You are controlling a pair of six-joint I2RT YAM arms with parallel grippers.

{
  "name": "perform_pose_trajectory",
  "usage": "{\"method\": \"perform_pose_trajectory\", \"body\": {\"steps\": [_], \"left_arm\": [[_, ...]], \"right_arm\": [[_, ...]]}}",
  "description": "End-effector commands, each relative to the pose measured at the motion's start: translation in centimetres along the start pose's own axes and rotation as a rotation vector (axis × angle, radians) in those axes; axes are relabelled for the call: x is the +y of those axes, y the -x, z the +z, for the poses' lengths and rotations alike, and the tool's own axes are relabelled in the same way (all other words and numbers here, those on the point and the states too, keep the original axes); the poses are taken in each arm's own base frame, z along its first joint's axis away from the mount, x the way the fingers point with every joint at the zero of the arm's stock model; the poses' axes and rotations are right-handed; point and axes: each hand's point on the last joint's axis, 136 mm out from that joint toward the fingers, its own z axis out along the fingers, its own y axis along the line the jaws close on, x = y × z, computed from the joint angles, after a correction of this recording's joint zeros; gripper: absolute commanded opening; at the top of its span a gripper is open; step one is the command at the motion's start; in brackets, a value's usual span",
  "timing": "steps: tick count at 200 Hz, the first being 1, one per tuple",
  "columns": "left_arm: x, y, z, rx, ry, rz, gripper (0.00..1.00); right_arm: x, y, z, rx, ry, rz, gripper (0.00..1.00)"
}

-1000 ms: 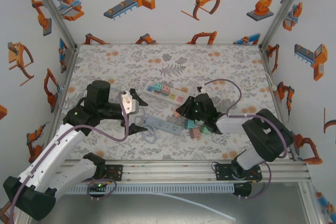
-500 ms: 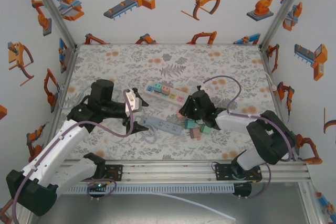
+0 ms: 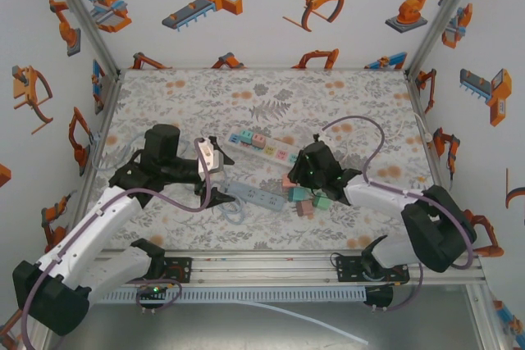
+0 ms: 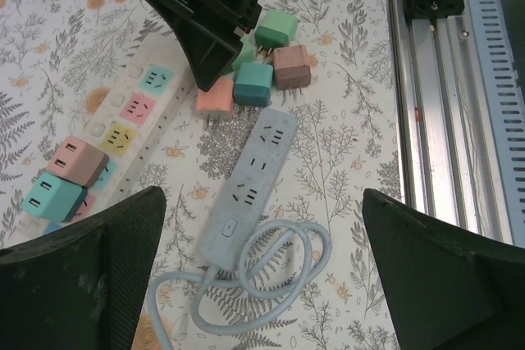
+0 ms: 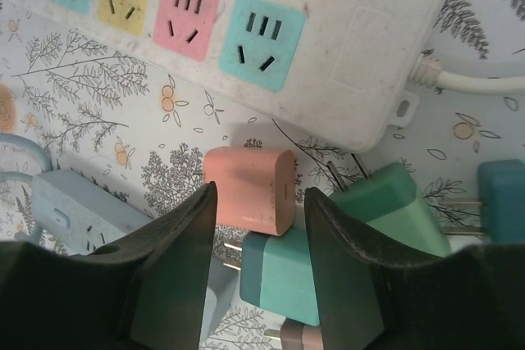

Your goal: Pull the plug off the socket

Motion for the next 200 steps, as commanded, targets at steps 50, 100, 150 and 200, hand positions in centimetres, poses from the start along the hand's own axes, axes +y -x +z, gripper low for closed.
{"method": "perform_pose_trajectory", "body": {"steps": [50, 100, 150, 200], "left_arm": [[1.1, 2.1, -0.3, -0.094, 0.066, 0.038, 0.97], [3.8, 3.2, -0.7, -0.159, 0.204, -0.053, 0.97], [10.5, 3.2, -1.9, -0.237, 0.391, -0.458, 0.97], [18.1, -2.3, -4.2, -0.197, 0.736, -0.956, 1.0]], "right_arm": [[4.5, 6.9, -5.7, -0.299, 0.104, -0.407, 0.47], [10.0, 8.6, -8.8, -0.496, 0.277, -0.878, 0.56], [12.7, 10.6, -6.8, -0.501, 0.26, -1.032, 0.67], [15.8, 11.0, -2.4, -0.25, 0.329, -1.034, 0.76]]}}
